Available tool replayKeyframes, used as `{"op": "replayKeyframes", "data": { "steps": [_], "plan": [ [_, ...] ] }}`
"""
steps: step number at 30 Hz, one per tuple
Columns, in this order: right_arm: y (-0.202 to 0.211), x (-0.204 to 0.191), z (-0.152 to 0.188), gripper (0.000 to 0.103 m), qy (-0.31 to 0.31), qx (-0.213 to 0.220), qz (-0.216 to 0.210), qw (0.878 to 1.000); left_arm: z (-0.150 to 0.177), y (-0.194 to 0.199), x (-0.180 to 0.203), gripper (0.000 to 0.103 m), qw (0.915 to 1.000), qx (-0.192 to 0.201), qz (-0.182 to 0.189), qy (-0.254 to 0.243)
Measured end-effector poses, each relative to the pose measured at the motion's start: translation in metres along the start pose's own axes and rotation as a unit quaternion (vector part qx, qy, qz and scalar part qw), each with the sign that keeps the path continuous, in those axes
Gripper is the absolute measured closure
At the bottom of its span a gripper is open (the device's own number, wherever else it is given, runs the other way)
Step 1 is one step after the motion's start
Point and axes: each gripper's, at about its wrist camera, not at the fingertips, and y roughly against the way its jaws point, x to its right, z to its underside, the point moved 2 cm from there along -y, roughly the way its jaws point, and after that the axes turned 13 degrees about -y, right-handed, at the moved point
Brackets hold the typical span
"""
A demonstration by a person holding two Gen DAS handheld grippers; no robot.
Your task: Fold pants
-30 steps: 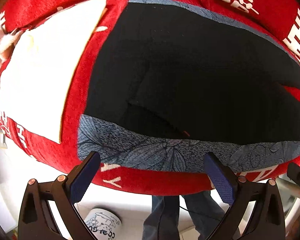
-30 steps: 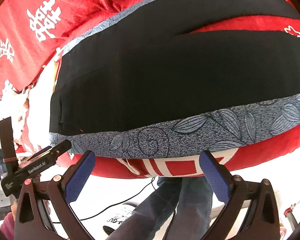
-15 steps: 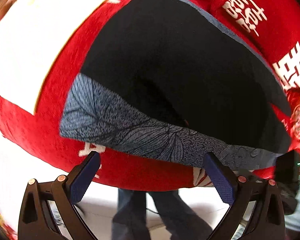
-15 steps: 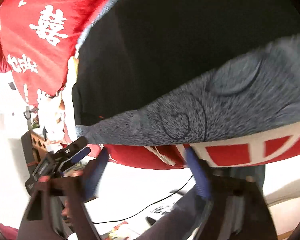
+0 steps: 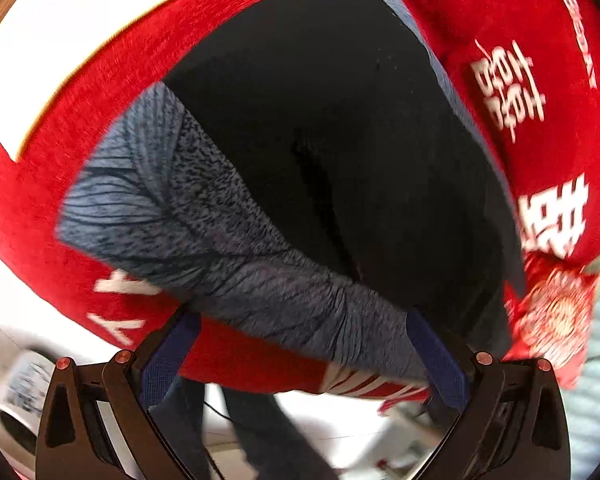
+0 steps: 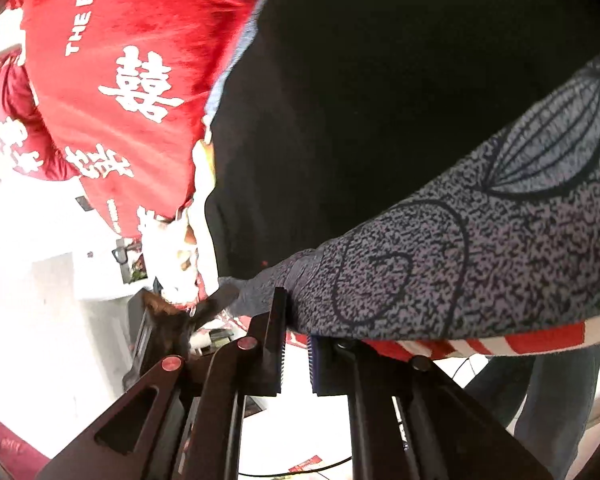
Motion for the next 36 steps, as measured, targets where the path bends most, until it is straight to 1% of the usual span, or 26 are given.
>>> {"op": "replayKeyframes", "data": {
  "steps": [1,2,3,4,5,6,7,8,9,10,11,12,17,18,19,20,21,22,23,24,26,29,32,35,36],
  "plan": [
    [0.003,0.002,-0.001,0.093,0.005,-0.003,0.002,1.000,-0.003,-0.002,-0.001,0.001,0.9998,-0.006,0.008,0.019],
    [0.003,0.002,0.000,0.093,0.008,-0.006,0.003,1.000,-0.005,-0.003,-0.003,0.013,0.9995,0.000,0.011,0.030],
    [0.003,0.003,0.000,0.093,0.009,-0.012,0.004,1.000,-0.007,-0.005,-0.004,0.018,0.9993,0.004,0.010,0.036],
    [0.001,0.005,-0.001,0.093,0.009,-0.015,0.004,1.000,-0.008,-0.005,-0.003,0.018,0.9994,0.005,0.006,0.033],
    [0.002,0.009,-0.001,0.089,0.008,-0.018,0.008,1.000,-0.009,-0.003,0.000,0.027,0.9997,0.013,0.001,0.022],
    [0.002,0.013,-0.002,0.089,0.008,-0.017,0.016,1.000,-0.010,-0.001,0.007,0.044,0.9997,0.019,-0.012,-0.007],
    [0.004,0.018,-0.003,0.089,0.005,-0.016,0.022,1.000,-0.011,-0.002,0.011,0.047,0.9992,0.014,-0.024,-0.030],
    [0.007,0.025,-0.005,0.085,-0.001,-0.014,0.025,1.000,-0.012,-0.003,0.014,0.047,0.9986,0.011,-0.027,-0.045],
    [0.012,0.034,-0.007,0.076,-0.012,-0.007,0.028,1.000,-0.012,-0.004,0.014,0.047,0.9984,0.008,-0.024,-0.050],
    [0.017,0.041,-0.009,0.070,-0.020,0.003,0.032,0.999,-0.014,-0.004,0.012,0.047,0.9983,0.006,-0.022,-0.055],
    [0.024,0.049,-0.011,0.059,-0.027,0.017,0.036,0.999,-0.014,-0.004,0.012,0.047,0.9981,0.005,-0.019,-0.058],
    [0.034,0.058,-0.013,0.056,-0.035,0.032,0.037,0.998,-0.014,-0.005,0.011,0.047,0.9980,0.003,-0.018,-0.060],
    [0.055,0.076,-0.019,0.056,-0.072,0.060,-0.032,0.995,-0.015,-0.007,0.012,0.047,0.9964,-0.002,-0.016,-0.083],
    [0.059,0.081,-0.022,0.056,-0.091,0.073,-0.063,0.991,-0.017,-0.009,0.013,0.047,0.9963,-0.003,-0.017,-0.084],
    [0.061,0.084,-0.025,0.056,-0.108,0.081,-0.085,0.987,-0.018,-0.010,0.013,0.047,0.9961,-0.003,-0.016,-0.086],
    [0.063,0.089,-0.026,0.067,-0.131,0.089,-0.107,0.982,-0.019,-0.010,0.014,0.048,0.9960,-0.003,-0.017,-0.087],
    [0.065,0.092,-0.027,0.097,-0.154,0.102,-0.109,0.977,-0.020,-0.010,0.013,0.057,0.9961,-0.003,-0.019,-0.087],
    [0.066,0.092,-0.028,0.097,-0.159,0.106,-0.102,0.976,-0.020,-0.009,0.012,0.065,0.9959,-0.004,-0.024,-0.087],
    [0.070,0.083,-0.027,0.097,-0.147,0.108,-0.082,0.980,-0.021,-0.008,0.011,0.073,0.9963,-0.006,-0.018,-0.084],
    [0.074,0.071,-0.026,0.097,-0.125,0.106,-0.065,0.984,-0.022,-0.004,0.008,0.074,0.9974,-0.005,-0.008,-0.072],
    [0.083,0.050,-0.026,0.097,-0.093,0.096,-0.044,0.990,-0.027,0.007,0.008,0.074,0.9987,0.003,0.007,-0.050],
    [0.101,0.004,-0.038,0.097,-0.039,0.067,-0.024,0.997,-0.039,0.028,0.032,0.074,0.9977,0.023,-0.001,-0.064],
    [0.107,-0.043,-0.061,0.097,0.001,0.047,-0.016,0.999,-0.062,0.043,0.061,0.074,0.9956,0.046,-0.006,-0.082],
    [0.110,-0.088,-0.106,0.095,0.023,0.033,-0.015,0.999,-0.098,0.052,0.087,0.074,0.9930,0.077,-0.005,-0.090],
    [0.111,-0.096,-0.115,0.095,0.031,0.029,-0.015,0.999,-0.113,0.053,0.096,0.074,0.9917,0.088,-0.004,-0.093]
  ]
}}
